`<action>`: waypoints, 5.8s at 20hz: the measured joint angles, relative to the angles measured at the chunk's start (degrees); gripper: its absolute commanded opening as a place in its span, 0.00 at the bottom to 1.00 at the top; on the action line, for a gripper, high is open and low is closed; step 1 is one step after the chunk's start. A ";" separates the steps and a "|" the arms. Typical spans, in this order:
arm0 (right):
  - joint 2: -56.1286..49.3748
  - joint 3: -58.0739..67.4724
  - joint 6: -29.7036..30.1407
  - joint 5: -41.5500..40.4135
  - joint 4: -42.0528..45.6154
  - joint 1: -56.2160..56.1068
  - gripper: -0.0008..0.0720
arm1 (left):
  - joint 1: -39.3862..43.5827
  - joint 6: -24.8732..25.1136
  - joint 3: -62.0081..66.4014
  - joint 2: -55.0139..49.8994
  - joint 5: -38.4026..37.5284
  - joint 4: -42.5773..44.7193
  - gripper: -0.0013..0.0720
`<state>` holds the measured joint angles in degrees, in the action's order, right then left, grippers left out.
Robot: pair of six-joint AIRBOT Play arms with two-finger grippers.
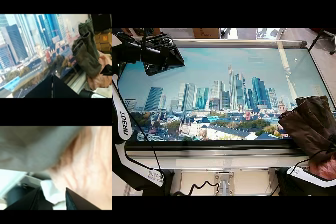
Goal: Fold the shirts.
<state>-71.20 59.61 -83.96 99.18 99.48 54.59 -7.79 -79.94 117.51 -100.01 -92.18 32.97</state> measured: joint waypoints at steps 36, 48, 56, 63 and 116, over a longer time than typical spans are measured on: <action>-12.41 4.76 8.33 -37.11 -47.67 -62.84 0.05 | 32.04 -11.19 -9.51 0.00 -9.73 53.57 0.04; -12.44 4.76 8.31 -36.50 -47.76 -62.86 0.05 | 32.04 -11.41 -9.51 0.00 -9.75 53.77 0.04; -12.44 4.76 8.31 -36.52 -47.74 -62.86 0.05 | 32.04 -11.41 -9.51 0.00 -9.75 53.79 0.04; -12.44 4.76 8.31 -36.52 -47.76 -62.86 0.05 | 32.04 -11.41 -9.51 0.00 -9.75 53.79 0.04; -12.44 4.76 8.31 -36.54 -47.76 -62.88 0.05 | 32.04 -11.39 -9.51 0.00 -9.73 53.79 0.04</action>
<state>-83.64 64.38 -75.66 62.63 51.72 -8.29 24.25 -91.33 108.01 -100.01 -101.91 86.76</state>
